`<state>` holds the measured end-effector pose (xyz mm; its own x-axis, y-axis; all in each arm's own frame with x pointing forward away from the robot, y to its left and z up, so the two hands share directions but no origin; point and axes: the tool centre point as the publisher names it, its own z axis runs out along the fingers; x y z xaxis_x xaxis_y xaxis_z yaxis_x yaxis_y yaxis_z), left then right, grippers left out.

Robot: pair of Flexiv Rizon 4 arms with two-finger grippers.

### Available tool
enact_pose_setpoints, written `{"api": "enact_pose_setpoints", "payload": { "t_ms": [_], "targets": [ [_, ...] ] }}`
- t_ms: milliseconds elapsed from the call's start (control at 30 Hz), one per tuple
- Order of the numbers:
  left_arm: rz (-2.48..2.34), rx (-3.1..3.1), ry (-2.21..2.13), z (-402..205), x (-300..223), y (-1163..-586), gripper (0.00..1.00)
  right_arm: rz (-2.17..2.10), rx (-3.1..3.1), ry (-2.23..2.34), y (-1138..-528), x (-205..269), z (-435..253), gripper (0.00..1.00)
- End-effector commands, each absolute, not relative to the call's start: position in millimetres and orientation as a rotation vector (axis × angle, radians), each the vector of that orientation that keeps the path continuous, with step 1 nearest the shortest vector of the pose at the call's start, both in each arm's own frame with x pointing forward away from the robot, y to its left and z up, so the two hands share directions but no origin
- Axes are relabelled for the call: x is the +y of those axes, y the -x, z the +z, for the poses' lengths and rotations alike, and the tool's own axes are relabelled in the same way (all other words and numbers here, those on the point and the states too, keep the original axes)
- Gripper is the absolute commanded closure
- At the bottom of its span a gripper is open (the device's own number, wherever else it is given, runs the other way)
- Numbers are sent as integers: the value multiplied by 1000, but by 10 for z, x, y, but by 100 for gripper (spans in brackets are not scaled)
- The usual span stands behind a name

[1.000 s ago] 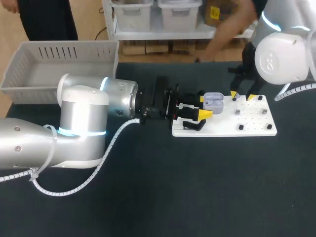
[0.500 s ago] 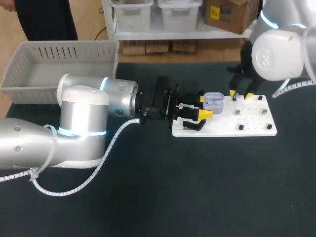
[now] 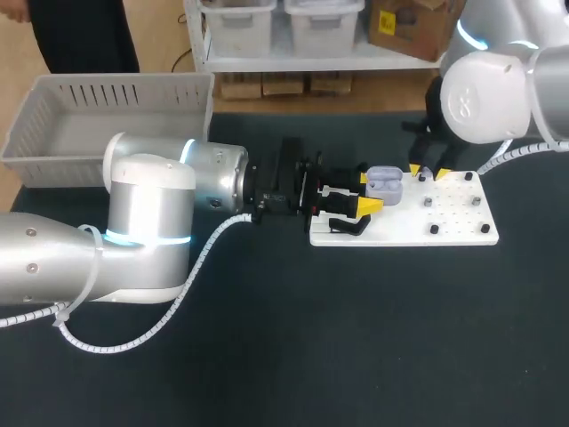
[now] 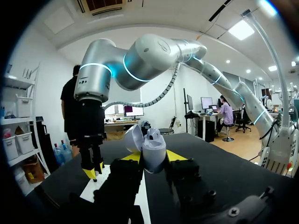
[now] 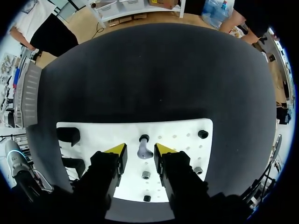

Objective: Pick up each earbud case from the left stands, insert the matching earbuds, close the lid, and place the case in the box.

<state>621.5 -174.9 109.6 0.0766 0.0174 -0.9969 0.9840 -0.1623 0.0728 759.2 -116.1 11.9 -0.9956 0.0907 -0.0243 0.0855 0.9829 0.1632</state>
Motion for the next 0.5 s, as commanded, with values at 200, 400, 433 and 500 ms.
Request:
{"api": "enact_pose_setpoints", "payload": {
  "t_ms": [200,400,433,500],
  "targets": [
    [-1256,1089,-1378,1092,-1750,-6210,100,235,3095,-151,-7566,-1146,119,65],
    [-1256,1089,-1378,1092,-1750,-6210,100,229,3096,-162,-7549,-1158,112,65],
    [-1256,1089,-1378,1092,-1750,-6210,100,229,3095,-163,-7545,-1161,115,65],
    [-1256,1089,-1378,1092,-1750,-6210,100,228,3094,-165,-7542,-1165,119,65]
  ]
}}
